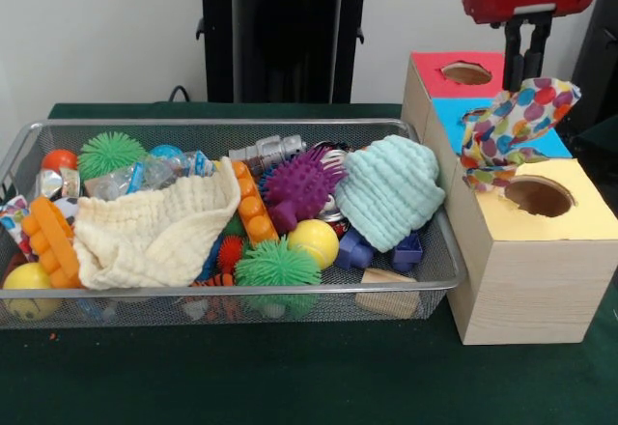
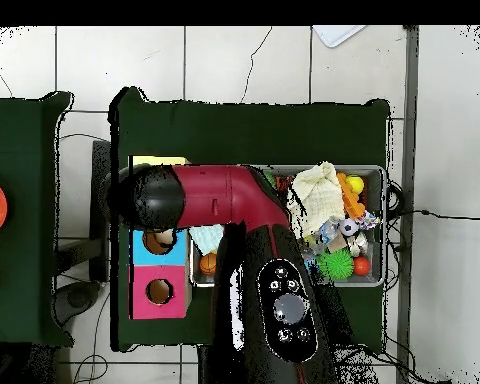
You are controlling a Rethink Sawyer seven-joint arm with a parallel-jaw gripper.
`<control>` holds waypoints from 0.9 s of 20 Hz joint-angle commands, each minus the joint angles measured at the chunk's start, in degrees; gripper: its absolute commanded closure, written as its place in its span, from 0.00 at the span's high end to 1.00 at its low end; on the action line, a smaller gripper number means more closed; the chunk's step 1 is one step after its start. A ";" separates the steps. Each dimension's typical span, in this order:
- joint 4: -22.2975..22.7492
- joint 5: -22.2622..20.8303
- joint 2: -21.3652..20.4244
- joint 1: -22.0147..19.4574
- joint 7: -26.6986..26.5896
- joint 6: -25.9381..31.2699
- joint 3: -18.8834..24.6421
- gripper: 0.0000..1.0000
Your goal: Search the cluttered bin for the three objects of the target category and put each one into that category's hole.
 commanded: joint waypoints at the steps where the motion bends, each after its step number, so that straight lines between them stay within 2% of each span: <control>1: 5.46 1.60 0.50 1.17 9.15 -3.56 1.00 0.00; 6: 2.85 1.97 2.02 2.74 10.99 -3.91 0.27 0.00; 12: 4.09 2.63 1.32 2.86 10.42 -4.25 0.18 0.00; 18: 3.72 3.85 -0.73 2.42 8.92 -1.40 0.65 0.00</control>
